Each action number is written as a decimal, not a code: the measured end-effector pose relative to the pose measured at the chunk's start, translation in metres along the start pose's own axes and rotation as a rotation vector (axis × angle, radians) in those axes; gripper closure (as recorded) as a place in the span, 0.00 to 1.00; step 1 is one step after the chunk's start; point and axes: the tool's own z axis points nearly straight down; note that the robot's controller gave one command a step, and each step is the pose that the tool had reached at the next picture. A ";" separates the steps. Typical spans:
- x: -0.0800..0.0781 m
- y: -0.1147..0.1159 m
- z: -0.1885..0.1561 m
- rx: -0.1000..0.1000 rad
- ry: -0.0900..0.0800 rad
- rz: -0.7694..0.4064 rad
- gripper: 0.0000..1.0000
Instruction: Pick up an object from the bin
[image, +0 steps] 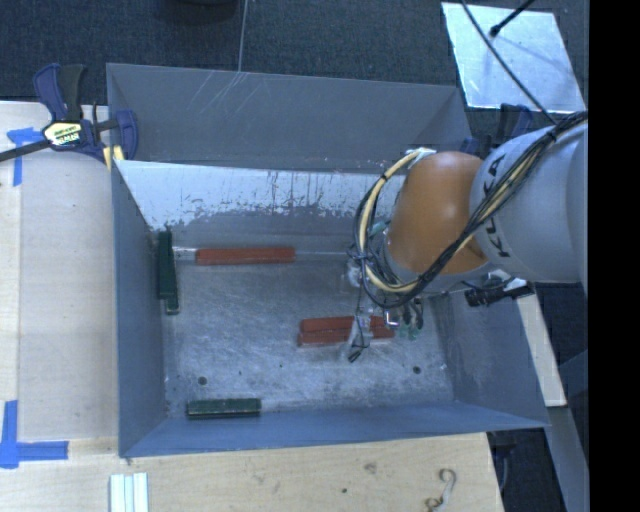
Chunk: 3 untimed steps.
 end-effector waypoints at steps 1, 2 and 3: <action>-0.010 -0.009 0.031 0.001 0.007 0.085 0.00; -0.010 -0.009 0.031 0.001 0.006 0.082 0.00; -0.011 -0.009 0.030 0.001 0.004 0.081 1.00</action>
Offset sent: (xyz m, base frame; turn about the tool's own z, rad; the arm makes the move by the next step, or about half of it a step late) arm 0.0079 -0.0101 -0.0302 0.0864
